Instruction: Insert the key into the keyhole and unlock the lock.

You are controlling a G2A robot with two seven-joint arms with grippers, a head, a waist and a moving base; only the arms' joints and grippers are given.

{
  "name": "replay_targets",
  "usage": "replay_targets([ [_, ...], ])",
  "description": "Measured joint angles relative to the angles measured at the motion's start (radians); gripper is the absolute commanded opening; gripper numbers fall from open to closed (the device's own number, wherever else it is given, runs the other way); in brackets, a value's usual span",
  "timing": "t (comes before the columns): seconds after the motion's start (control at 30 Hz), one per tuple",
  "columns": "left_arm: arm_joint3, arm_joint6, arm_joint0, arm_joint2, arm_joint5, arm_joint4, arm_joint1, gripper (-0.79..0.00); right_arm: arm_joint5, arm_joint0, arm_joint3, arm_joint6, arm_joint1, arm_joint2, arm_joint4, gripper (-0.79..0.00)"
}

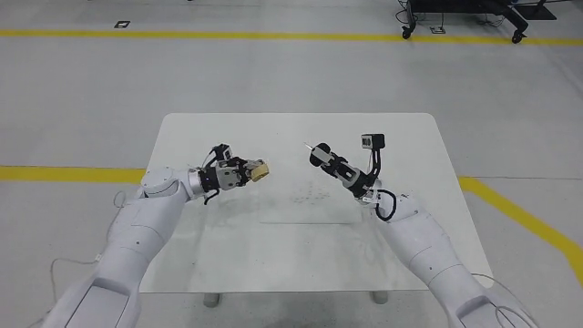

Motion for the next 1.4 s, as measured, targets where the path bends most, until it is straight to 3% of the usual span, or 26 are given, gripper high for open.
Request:
replay_targets([
  [0.37, 0.078, 0.058, -0.12, 0.131, 0.148, 0.004, -0.093, -0.785, 0.014, -0.008, -0.016, -0.016, 0.001, 0.003, -0.014, -0.785],
  [0.57, 0.126, 0.098, -0.188, 0.157, 0.21, 0.017, -0.123, -0.785, 0.037, -0.053, -0.089, -0.089, 0.012, 0.041, -0.112, -0.785],
  [0.73, 0.174, -0.018, -0.192, 0.129, 0.16, -0.03, -0.12, -0.785, 0.048, -0.071, -0.118, -0.111, 0.017, 0.058, -0.148, -0.785],
  [1.17, 0.173, -0.002, -0.192, 0.13, 0.164, -0.029, -0.121, -0.785, 0.052, -0.072, -0.119, -0.109, 0.017, 0.057, -0.153, -0.785],
  [1.23, 0.167, 0.004, -0.187, 0.13, 0.167, -0.027, -0.12, -0.785, 0.053, -0.066, -0.128, -0.092, 0.022, 0.061, -0.206, -0.785],
  [1.4, 0.108, 0.085, -0.177, 0.143, 0.215, 0.059, -0.11, -0.785, -0.002, -0.063, -0.195, -0.073, 0.056, 0.145, -0.548, -0.785],
])
